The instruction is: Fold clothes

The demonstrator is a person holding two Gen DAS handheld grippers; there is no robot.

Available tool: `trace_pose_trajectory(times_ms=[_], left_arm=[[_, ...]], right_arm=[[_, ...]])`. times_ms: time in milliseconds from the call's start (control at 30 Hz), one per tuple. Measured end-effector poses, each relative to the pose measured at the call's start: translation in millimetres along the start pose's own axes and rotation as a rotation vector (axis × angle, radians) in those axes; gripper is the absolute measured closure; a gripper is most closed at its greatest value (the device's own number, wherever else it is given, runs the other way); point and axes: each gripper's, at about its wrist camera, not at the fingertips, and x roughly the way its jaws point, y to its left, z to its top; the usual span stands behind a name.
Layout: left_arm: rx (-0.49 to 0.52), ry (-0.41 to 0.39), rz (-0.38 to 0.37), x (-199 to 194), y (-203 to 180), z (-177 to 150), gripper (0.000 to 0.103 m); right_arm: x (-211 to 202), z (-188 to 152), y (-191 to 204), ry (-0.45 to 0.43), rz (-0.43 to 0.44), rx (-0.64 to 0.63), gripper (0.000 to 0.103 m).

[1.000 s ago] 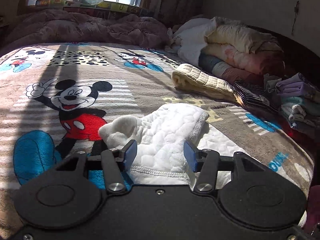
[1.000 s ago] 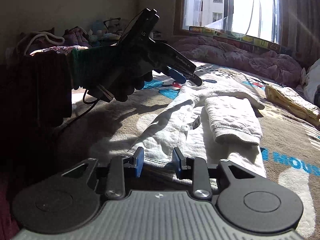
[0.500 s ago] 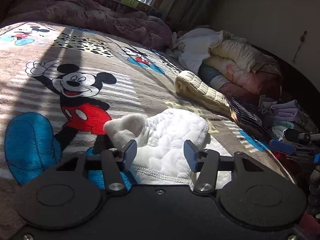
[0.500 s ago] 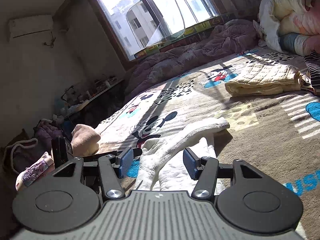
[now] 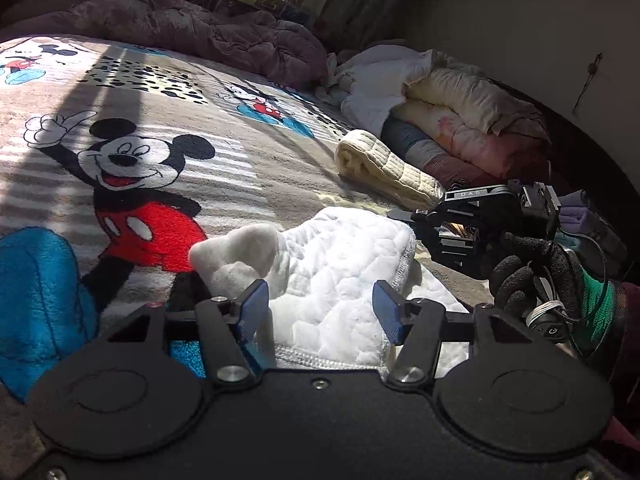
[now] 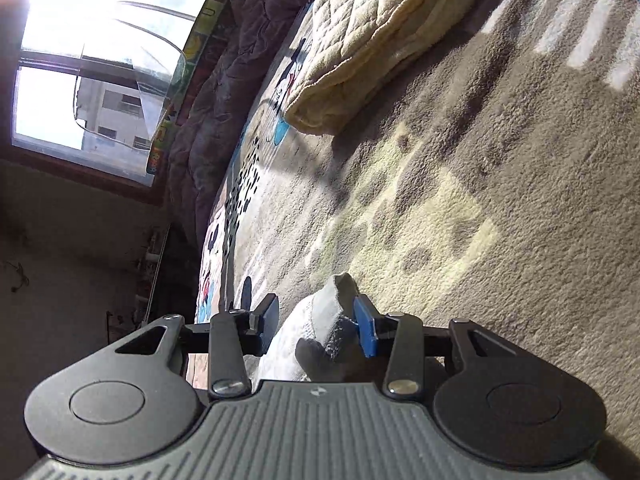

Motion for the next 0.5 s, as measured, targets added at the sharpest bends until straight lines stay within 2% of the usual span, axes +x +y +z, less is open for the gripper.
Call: trace_pose_trajectory(times_ms=[33,100,200,367,500], left_arm=[[-0.005,-0.006,-0.002,-0.1,0.7,0.5,0.046],[-0.019,-0.025,-0.004,-1.5,2.9,2.6,0.046],[-0.035,-0.049,-0.014,-1.1,3.1,6.1,0.046],[-0.018,-0.053,-0.013,7.8,-4.4,9.2,0.046],[-0.043,-0.064,0.010,14.3,-0.1,13.7,0.046]], right_arm=[[-0.8,-0.3,4.2,-0.001,0.012,-0.018,0.095],[-2.5,-0.8,12.6,-0.002,0.037,-0.054,0.096],[-45.5,-9.7,31.6,-0.071,0.137,-0.060,0.096],[-87.2,-24.4,37.4,-0.117,0.080,-0.124,0.096],[-85.1,-23.8,21.9,-0.103,0.014,-0.115,0.096]])
